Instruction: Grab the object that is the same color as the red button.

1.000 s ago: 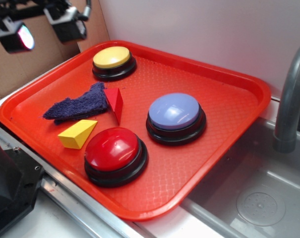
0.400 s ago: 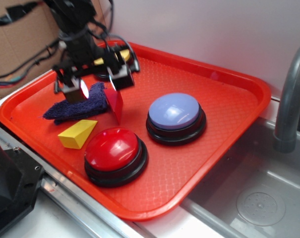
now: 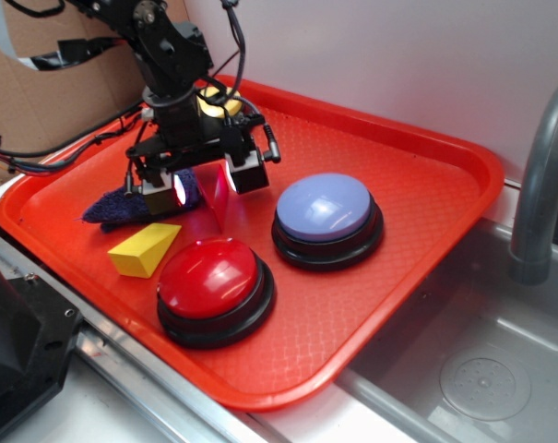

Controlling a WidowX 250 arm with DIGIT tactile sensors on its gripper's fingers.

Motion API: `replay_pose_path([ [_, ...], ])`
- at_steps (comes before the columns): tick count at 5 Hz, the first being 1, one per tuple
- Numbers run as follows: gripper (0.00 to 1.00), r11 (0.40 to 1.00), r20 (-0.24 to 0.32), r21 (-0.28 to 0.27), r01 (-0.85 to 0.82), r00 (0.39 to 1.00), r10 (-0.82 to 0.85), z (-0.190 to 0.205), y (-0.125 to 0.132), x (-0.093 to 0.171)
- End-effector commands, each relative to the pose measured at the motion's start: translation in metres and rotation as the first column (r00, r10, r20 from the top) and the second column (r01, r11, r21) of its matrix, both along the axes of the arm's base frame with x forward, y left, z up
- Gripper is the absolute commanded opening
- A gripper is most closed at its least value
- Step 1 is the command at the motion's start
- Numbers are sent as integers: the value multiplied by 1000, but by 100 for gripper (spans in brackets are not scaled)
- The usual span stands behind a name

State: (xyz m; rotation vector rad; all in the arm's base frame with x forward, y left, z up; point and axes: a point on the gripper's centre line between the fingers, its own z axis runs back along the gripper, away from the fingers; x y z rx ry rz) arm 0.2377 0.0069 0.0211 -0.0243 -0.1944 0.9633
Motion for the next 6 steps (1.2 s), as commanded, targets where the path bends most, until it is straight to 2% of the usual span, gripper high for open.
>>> replay_pose_path([
  [1,0,1000,38,-7,13,999,-12,12,8,6],
  [2,0,990,2,-40,133,991,-133,36,14,10],
  [3,0,973,-24,-43,226,974,-227,64,18,13],
  [4,0,940,-43,-10,341,939,-341,95,21,13],
  [6,0,778,-80,44,627,779,-622,155,23,8],
])
